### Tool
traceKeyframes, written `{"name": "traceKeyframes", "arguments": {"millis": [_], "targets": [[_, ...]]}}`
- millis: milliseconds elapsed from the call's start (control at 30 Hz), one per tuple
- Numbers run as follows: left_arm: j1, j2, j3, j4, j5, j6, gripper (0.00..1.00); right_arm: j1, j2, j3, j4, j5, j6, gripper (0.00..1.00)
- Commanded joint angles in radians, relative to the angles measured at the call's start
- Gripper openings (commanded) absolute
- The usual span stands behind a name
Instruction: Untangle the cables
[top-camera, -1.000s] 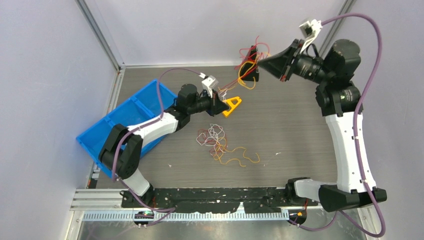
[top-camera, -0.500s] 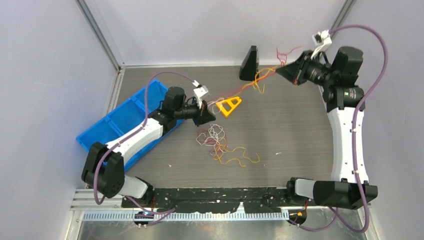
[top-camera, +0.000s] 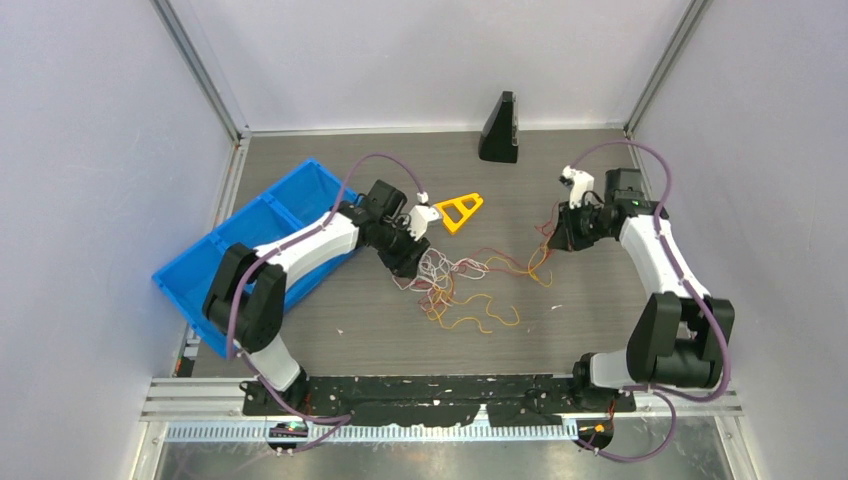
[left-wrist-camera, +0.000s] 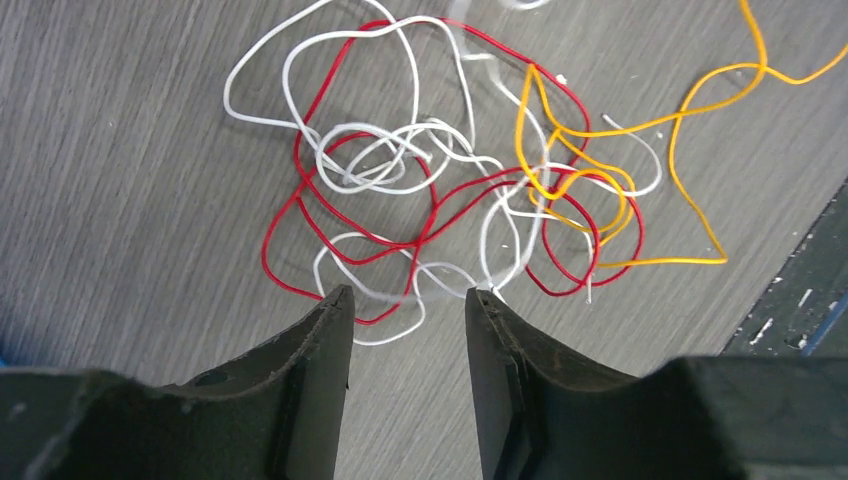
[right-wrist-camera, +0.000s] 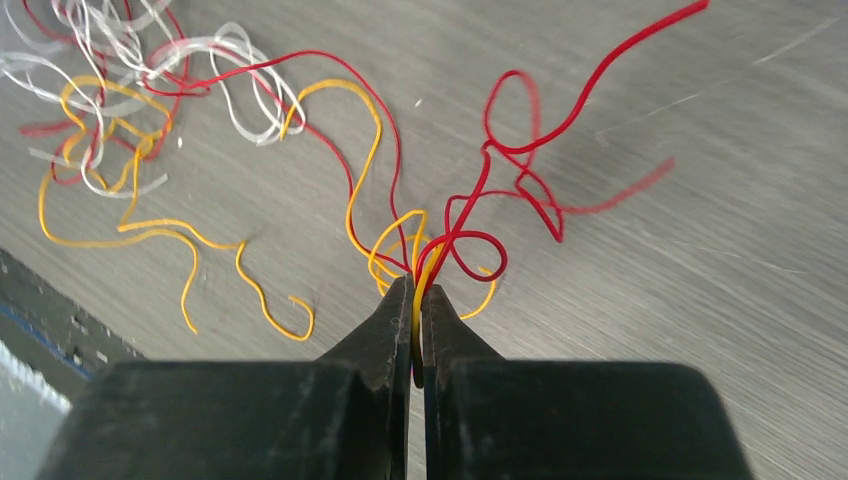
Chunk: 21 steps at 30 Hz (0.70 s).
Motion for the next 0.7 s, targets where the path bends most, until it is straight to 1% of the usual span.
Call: {"name": "traceKeyframes", "arguments": {"millis": [0,67,167,267,333,433,500,600,667], "targets": [[-0.007,0.019,0.063,-0.013,0.022,0.042,0.47,0.076,0.057,0.024,-0.062,0.006,-0.112,0.05],[-0.007,-0.005,0.032,0.035,0.065,0.044,0.47,0.097,0.065,0.018,-0.058,0.024,-0.112,0.05],[-0.006,-0.061,-0.024,0.165,0.109,0.029,0.46,0.106,0.064,0.009,-0.050,0.056,-0.116,0.05],[-0.006,-0.110,-0.055,0.280,0.188,0.027,0.46,0.107,0.061,0.011,-0.050,0.076,-0.122,0.05],[-0.022,-0.095,-0.038,0.320,0.217,0.031,0.49,0.107,0.063,0.013,-0.049,0.074,-0.118,0.06],[-0.058,0.011,0.078,0.234,0.210,0.119,0.50,0.106,0.070,0.016,-0.049,0.083,-0.113,0.05],[-0.076,0.086,0.157,0.161,0.203,0.191,0.49,0.107,0.072,0.017,-0.049,0.092,-0.115,0.05],[-0.093,0.178,0.269,0.010,0.262,0.332,0.49,0.106,0.072,0.022,-0.052,0.099,-0.121,0.05],[-0.110,0.226,0.316,-0.071,0.268,0.401,0.49,0.106,0.075,0.028,-0.054,0.102,-0.125,0.05]]}}
